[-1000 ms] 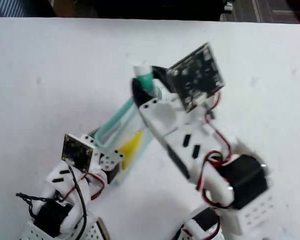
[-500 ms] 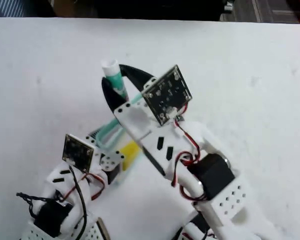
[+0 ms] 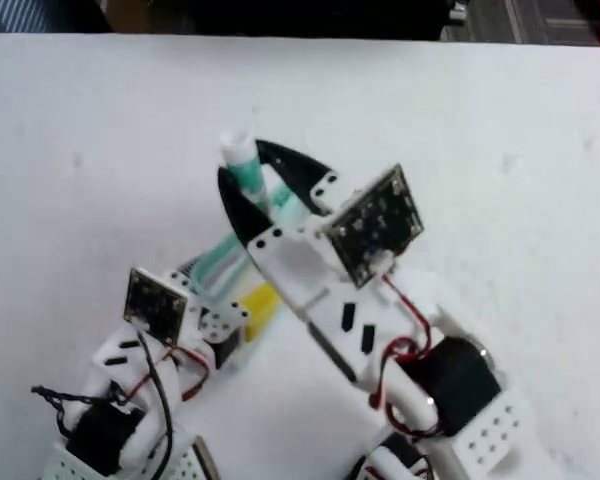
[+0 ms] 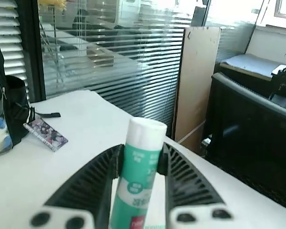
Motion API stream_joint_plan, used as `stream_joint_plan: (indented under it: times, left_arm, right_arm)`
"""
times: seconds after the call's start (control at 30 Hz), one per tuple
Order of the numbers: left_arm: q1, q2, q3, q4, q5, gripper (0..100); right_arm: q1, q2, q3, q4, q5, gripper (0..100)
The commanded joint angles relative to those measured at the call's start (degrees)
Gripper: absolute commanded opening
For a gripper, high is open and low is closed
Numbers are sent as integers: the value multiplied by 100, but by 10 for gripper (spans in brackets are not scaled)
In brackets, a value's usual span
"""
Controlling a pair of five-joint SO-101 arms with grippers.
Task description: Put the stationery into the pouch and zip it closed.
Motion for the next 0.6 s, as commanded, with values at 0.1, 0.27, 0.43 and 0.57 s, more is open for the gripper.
stream_joint_plan:
  times: [0.1,0.27,0.43,0.57]
  left_arm:
    - [48,4,0,18,26,242]
    - [48,4,0,18,26,242]
    - [48,4,0,18,26,242]
    - [22,4,0,18,53,242]
  right_arm:
    - [-119,13,580,-848,18,17]
    - [-330,409,615,-954,53,17]
    - [-514,629,659,-1182,53,17]
    - [-567,435,738,-936,53,17]
